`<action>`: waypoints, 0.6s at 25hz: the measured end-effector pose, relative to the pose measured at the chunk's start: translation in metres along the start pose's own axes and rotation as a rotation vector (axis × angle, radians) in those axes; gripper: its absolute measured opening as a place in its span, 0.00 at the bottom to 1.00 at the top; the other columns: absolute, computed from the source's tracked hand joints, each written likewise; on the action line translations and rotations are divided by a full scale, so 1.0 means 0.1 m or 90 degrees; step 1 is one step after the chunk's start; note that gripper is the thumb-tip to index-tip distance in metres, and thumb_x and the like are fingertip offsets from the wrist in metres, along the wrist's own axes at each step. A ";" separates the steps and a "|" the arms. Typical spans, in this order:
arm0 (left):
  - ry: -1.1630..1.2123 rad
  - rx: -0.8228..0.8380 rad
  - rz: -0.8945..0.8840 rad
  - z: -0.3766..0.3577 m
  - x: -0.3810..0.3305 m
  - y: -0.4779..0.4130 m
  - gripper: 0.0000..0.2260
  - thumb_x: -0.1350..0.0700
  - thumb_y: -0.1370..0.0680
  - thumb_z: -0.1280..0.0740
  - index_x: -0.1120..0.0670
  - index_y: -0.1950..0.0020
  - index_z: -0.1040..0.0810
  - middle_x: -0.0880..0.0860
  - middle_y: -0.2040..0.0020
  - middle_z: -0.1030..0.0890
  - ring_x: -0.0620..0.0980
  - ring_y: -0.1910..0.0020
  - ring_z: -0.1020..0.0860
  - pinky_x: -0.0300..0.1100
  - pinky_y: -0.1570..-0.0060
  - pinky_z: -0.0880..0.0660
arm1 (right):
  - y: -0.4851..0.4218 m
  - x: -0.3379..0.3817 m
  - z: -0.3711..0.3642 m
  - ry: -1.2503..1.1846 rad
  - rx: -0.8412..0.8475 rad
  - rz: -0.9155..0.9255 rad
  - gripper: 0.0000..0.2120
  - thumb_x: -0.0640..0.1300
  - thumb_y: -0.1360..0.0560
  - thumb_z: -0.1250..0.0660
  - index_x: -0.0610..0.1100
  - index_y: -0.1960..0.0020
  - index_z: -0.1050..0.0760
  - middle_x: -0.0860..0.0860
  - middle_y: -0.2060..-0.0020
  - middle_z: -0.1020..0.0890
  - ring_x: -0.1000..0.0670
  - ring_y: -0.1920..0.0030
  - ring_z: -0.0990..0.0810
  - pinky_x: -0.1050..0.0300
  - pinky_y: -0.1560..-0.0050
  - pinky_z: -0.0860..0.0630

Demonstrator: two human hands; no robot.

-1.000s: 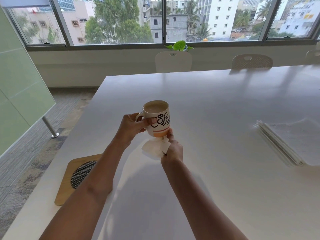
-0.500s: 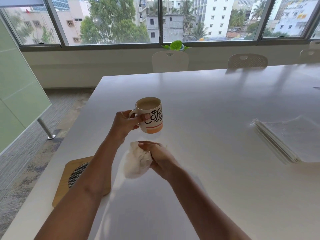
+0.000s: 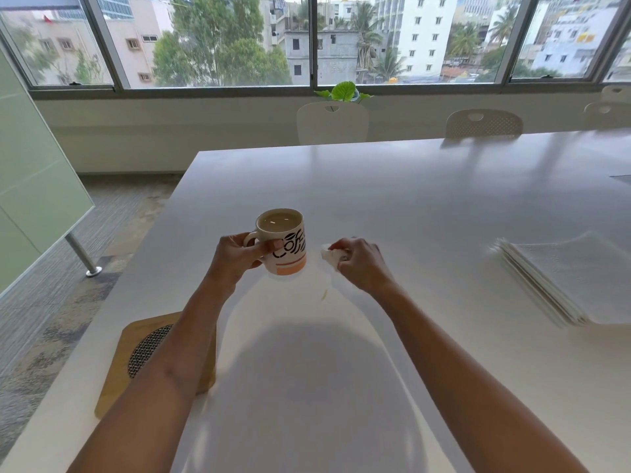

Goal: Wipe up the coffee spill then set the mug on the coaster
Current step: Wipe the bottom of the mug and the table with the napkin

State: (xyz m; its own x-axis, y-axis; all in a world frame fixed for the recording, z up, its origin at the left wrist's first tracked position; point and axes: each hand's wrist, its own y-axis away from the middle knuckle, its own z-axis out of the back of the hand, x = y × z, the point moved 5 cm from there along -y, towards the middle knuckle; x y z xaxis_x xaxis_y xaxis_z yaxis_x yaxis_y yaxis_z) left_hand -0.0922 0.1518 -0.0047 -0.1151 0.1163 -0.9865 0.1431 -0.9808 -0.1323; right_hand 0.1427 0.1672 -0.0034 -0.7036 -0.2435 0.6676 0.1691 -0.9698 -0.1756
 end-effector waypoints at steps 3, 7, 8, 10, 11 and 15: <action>0.008 0.000 0.014 -0.01 0.08 -0.01 0.06 0.57 0.33 0.21 0.49 0.68 0.15 0.47 0.66 0.15 0.45 0.61 0.16 0.38 0.59 0.18 | -0.04 0.01 -0.20 0.071 0.011 0.037 0.21 0.30 0.32 0.42 0.42 0.44 0.19 0.42 0.47 0.19 0.40 0.48 0.22 0.59 0.53 0.30; 0.019 0.002 0.025 0.00 0.16 -0.03 0.05 0.57 0.35 0.20 0.50 0.67 0.15 0.47 0.65 0.14 0.45 0.60 0.16 0.37 0.61 0.18 | 0.00 0.02 -0.42 0.146 0.030 0.058 0.20 0.28 0.31 0.40 0.43 0.46 0.20 0.42 0.48 0.18 0.39 0.47 0.21 0.50 0.49 0.23; 0.023 0.002 0.025 0.00 0.17 -0.03 0.05 0.56 0.35 0.20 0.50 0.67 0.15 0.47 0.65 0.14 0.45 0.61 0.15 0.36 0.62 0.19 | 0.02 0.03 -0.45 0.160 0.031 0.065 0.19 0.29 0.31 0.40 0.44 0.47 0.20 0.43 0.48 0.18 0.39 0.47 0.21 0.50 0.49 0.23; 0.026 0.008 0.021 0.00 0.18 -0.03 0.04 0.55 0.36 0.21 0.49 0.67 0.15 0.46 0.66 0.14 0.43 0.61 0.16 0.34 0.64 0.21 | 0.05 0.03 -0.49 0.195 0.037 0.078 0.19 0.30 0.31 0.39 0.45 0.47 0.19 0.44 0.48 0.17 0.39 0.49 0.20 0.51 0.52 0.23; 0.025 0.012 0.018 -0.01 0.18 -0.04 0.05 0.56 0.35 0.21 0.48 0.67 0.15 0.46 0.66 0.15 0.42 0.62 0.16 0.33 0.65 0.22 | 0.05 0.02 -0.51 0.213 0.042 0.082 0.19 0.30 0.31 0.38 0.46 0.46 0.19 0.45 0.47 0.17 0.39 0.49 0.19 0.52 0.53 0.23; 0.029 0.011 0.019 -0.02 0.21 -0.07 0.06 0.57 0.34 0.21 0.47 0.67 0.15 0.45 0.67 0.15 0.41 0.63 0.16 0.33 0.65 0.22 | 0.06 -0.02 -0.52 0.249 0.061 0.077 0.21 0.32 0.30 0.38 0.49 0.44 0.18 0.47 0.46 0.16 0.41 0.48 0.18 0.53 0.50 0.23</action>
State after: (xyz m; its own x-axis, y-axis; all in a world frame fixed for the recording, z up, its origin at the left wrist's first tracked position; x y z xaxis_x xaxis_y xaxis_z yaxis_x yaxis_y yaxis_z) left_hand -0.0934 0.1615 -0.0247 -0.0656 0.0930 -0.9935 0.1295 -0.9864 -0.1009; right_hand 0.1093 0.1628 -0.0434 -0.8804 -0.3518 0.3181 0.3178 -0.9354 -0.1550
